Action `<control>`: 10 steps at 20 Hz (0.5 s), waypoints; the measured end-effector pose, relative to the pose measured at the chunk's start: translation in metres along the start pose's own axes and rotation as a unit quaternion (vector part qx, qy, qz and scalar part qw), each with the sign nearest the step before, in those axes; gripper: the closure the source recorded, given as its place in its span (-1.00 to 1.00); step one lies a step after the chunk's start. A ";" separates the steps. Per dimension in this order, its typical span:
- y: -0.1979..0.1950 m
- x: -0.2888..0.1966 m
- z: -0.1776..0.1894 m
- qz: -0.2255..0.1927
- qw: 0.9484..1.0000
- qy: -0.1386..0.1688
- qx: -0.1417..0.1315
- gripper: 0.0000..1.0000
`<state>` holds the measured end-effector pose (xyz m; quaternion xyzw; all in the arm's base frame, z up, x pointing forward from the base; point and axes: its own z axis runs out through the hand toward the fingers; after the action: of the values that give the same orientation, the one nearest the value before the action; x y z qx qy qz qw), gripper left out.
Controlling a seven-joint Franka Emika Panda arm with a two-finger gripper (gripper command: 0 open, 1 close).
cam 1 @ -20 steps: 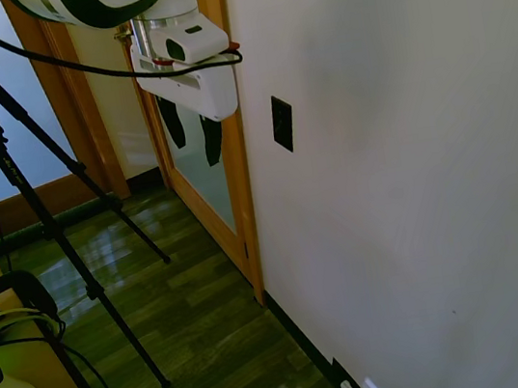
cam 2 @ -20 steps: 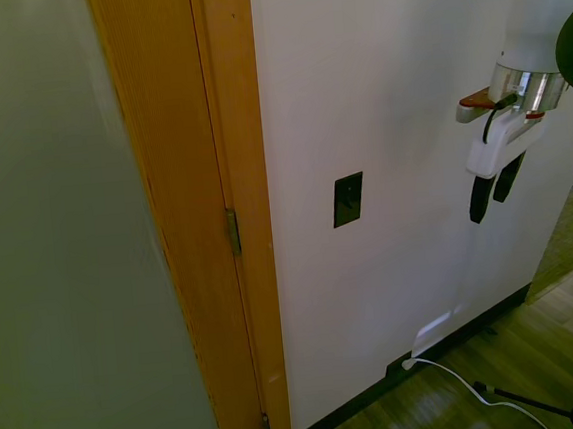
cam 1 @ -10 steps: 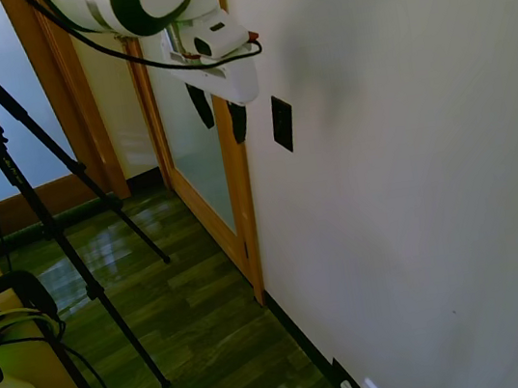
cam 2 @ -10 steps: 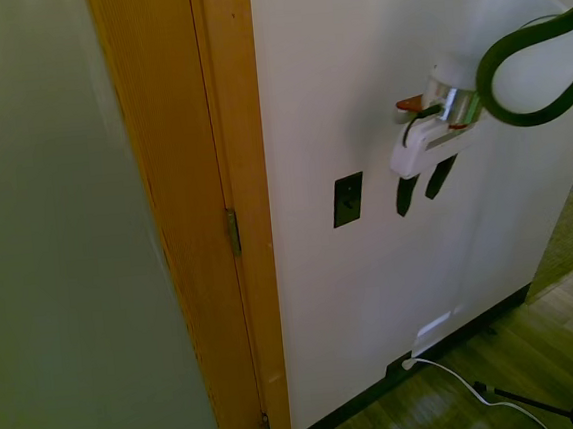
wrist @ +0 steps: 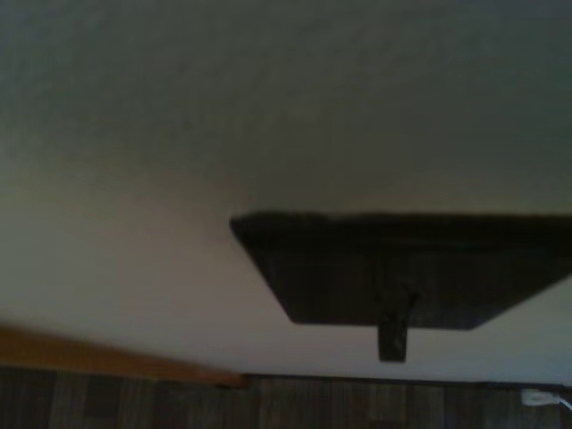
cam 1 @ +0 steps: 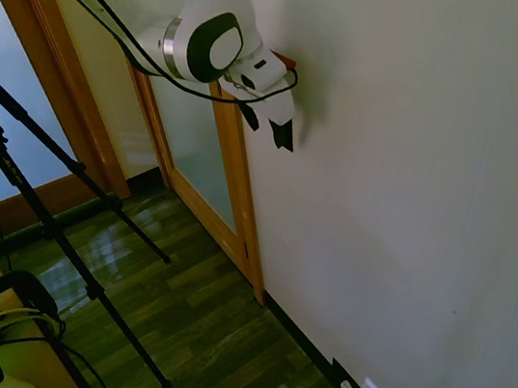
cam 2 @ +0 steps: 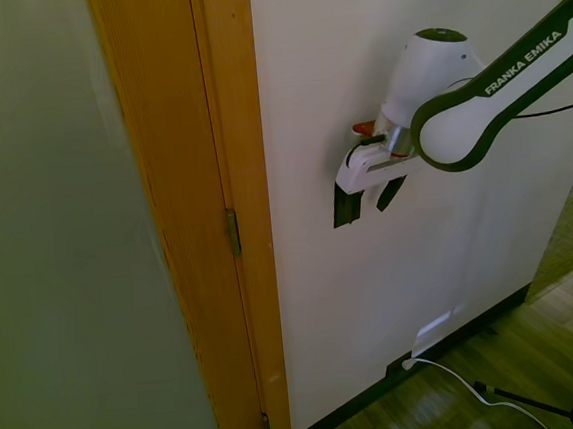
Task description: Turn on the light
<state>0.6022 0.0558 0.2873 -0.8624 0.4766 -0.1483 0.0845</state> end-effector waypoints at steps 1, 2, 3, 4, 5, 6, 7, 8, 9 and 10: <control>-0.002 0.001 0.002 0.004 1.000 0.008 0.003 1.00; -0.004 0.001 0.004 0.010 1.000 0.017 0.004 1.00; -0.005 0.000 0.006 0.015 1.000 0.026 0.006 1.00; -0.007 -0.002 0.007 0.018 0.999 0.031 0.006 1.00; -0.010 -0.005 0.008 0.019 0.999 0.033 0.005 1.00; -0.012 -0.007 0.009 0.021 0.999 0.036 0.005 1.00; -0.013 -0.009 0.010 0.021 0.999 0.037 0.005 1.00; -0.014 -0.010 0.011 0.022 0.999 0.037 0.004 1.00; -0.014 -0.010 0.011 0.025 0.999 0.039 0.004 1.00; -0.014 -0.008 0.011 0.030 0.999 0.043 0.007 1.00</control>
<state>0.6127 0.0695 0.2799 -0.8398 0.5045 -0.1863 0.0741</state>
